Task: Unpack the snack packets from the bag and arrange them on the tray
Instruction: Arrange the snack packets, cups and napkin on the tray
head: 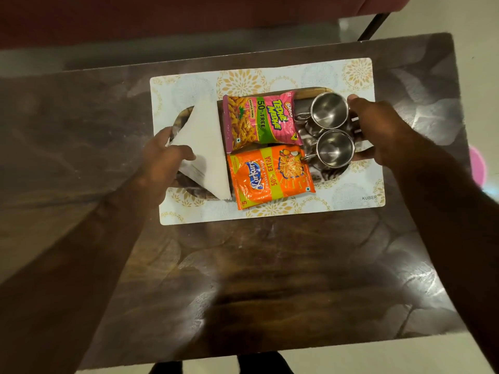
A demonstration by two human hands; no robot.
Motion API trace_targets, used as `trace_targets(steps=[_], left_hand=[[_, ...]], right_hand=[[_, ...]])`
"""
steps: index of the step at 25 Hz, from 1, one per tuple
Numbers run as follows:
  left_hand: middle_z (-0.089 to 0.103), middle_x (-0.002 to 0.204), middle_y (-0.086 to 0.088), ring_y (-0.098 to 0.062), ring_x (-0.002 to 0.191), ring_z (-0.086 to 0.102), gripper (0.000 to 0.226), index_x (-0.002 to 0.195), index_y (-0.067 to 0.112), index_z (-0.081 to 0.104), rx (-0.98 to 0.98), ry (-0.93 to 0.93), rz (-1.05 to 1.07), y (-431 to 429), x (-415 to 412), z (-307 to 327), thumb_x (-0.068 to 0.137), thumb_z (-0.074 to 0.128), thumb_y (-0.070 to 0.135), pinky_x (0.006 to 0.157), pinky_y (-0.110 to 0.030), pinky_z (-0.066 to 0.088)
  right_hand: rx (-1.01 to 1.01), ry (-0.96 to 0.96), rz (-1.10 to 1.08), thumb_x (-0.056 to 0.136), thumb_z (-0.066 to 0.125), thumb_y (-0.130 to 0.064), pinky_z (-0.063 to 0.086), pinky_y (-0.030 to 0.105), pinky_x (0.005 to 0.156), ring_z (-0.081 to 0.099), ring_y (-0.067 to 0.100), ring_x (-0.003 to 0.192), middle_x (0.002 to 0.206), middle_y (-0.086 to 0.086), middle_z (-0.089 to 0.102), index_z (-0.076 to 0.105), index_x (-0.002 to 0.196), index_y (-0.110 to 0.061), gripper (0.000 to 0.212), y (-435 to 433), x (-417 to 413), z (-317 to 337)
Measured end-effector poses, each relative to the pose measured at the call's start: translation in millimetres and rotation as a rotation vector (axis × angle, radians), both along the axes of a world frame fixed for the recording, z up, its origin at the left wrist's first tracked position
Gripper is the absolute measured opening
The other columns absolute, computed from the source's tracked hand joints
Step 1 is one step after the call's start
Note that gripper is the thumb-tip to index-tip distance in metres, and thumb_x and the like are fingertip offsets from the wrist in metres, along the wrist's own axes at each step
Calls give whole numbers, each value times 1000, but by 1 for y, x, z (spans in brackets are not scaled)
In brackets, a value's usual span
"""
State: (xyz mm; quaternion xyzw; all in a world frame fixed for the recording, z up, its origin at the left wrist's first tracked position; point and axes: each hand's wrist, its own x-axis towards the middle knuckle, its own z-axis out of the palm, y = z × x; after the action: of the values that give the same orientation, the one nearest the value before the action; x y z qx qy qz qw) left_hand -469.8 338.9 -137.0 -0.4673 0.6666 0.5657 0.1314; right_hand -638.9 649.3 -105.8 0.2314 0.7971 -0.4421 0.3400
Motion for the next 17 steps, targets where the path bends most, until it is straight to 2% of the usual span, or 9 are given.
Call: trace_targets(steps=[3,7,11,14,16,17], left_hand=[[60,113,11,-20,106,59,49,125,36,56,-33,0,-11,0,-4,-2,83,69,16,67,-34,59],[56,131,3,-23,109,58,68,142,36,50,-66,-29,-34,-1,-8,-2,82,72,15,61,-35,62],[58,132,3,-28,117,58,68,141,40,50,-75,-16,-52,0,-8,-4,81,73,18,69,-41,64],[55,140,1,-31,123,56,75,146,44,45,-95,-24,-71,-1,-9,-6,81,74,20,83,-55,63],[51,145,2,-33,128,53,79,150,44,40,-108,-38,-95,0,-9,-8,83,74,22,88,-59,60],[49,145,3,-33,129,52,79,151,44,38,-125,-46,-116,-1,-10,-8,84,74,24,86,-57,61]], right_hand=[[-5,2,2,106,45,-54,51,31,58,61,15,77,86,-2,63,63,108,-20,38,2,-2,-2],[6,-4,-17,105,46,-54,52,34,61,62,17,82,89,0,64,64,106,-20,39,5,-3,-3],[16,19,-38,105,47,-53,52,34,63,62,20,89,97,3,64,65,111,-18,39,6,-1,-4],[30,34,-43,104,48,-52,55,37,69,65,22,95,104,4,67,68,125,-14,47,8,1,-7],[33,48,-51,104,48,-50,56,38,73,65,23,96,105,5,68,69,124,-12,47,10,4,-9],[28,45,-49,104,48,-50,56,38,73,65,22,94,103,5,68,69,119,-13,45,11,5,-8]])
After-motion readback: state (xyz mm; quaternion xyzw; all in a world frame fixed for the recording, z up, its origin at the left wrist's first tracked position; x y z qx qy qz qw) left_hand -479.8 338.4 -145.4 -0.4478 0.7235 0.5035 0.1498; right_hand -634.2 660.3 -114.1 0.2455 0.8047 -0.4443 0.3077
